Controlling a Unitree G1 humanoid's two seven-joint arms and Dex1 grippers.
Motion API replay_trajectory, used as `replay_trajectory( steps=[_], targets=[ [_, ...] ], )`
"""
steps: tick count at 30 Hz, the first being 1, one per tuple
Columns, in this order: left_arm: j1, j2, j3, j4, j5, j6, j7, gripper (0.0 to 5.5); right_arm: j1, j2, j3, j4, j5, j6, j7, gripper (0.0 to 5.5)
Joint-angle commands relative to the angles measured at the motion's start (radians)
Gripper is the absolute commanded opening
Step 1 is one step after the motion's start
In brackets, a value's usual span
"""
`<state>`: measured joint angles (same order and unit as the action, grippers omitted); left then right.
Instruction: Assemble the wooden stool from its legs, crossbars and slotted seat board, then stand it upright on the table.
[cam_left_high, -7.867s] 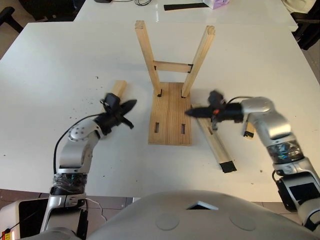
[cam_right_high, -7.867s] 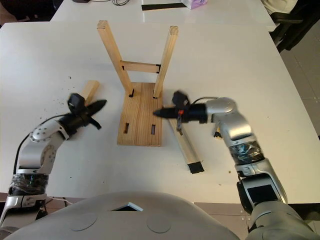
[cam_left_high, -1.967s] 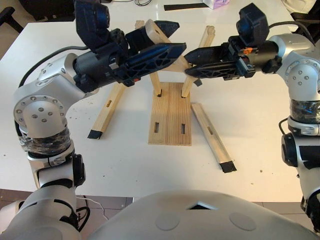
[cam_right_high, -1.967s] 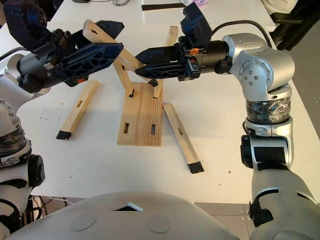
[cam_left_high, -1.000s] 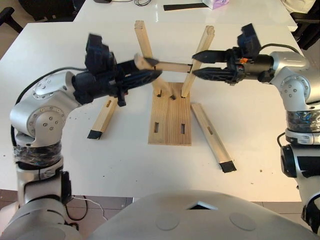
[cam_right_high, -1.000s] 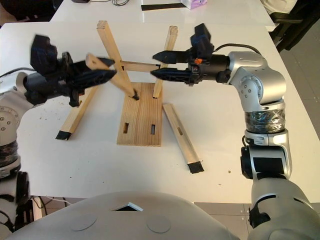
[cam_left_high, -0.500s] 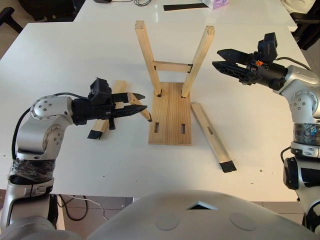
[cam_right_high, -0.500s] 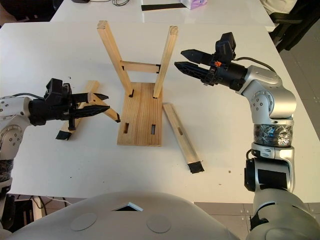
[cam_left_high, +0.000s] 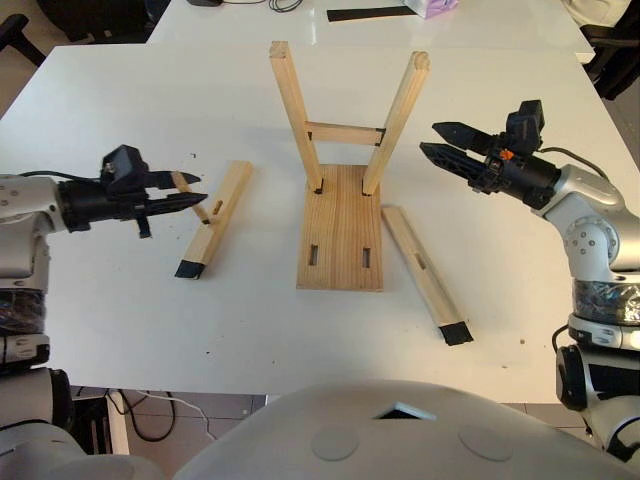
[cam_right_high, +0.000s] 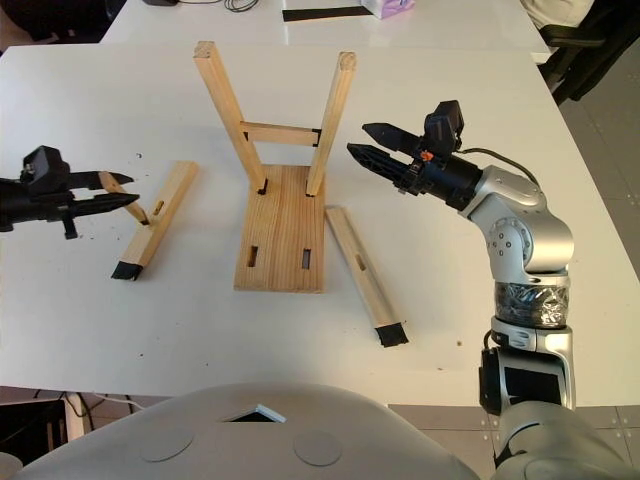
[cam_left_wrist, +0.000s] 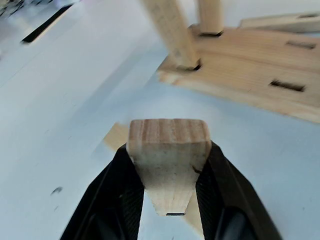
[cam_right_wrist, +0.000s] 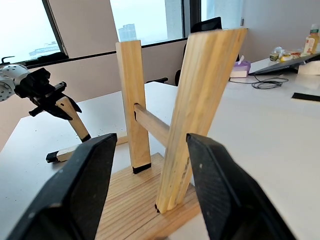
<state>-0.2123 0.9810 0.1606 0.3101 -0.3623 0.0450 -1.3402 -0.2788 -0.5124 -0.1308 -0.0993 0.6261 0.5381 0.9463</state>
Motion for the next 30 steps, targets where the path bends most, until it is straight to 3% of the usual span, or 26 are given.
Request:
replay_trajectory(
  steps=[1, 8, 16, 24, 30],
  targets=[
    [-0.03, 0.021, 0.016, 0.087, 0.023, -0.038, -0.013, 1.3, 0.012, 0.014, -0.015, -0.029, 0.017, -0.008, -0.023, 2.57],
    [0.008, -0.074, -0.009, 0.099, 0.019, -0.025, 0.023, 1.3, -0.026, 0.034, 0.018, -0.003, 0.01, -0.009, -0.011, 2.57],
    [0.224, -0.158, 0.034, -0.366, -0.148, 0.157, 0.114, 1.3, -0.002, 0.05, 0.021, -0.022, 0.018, -0.001, -0.02, 2.57],
    [0.049, -0.127, 0.039, -0.305, -0.146, 0.167, 0.115, 1.3, -0.022, 0.053, 0.038, 0.002, 0.007, -0.006, -0.011, 2.57],
    [-0.134, -0.165, -0.045, -0.112, -0.079, 0.102, 0.051, 1.3, -0.036, 0.075, 0.066, 0.016, -0.008, -0.025, -0.015, 2.57]
  ],
)
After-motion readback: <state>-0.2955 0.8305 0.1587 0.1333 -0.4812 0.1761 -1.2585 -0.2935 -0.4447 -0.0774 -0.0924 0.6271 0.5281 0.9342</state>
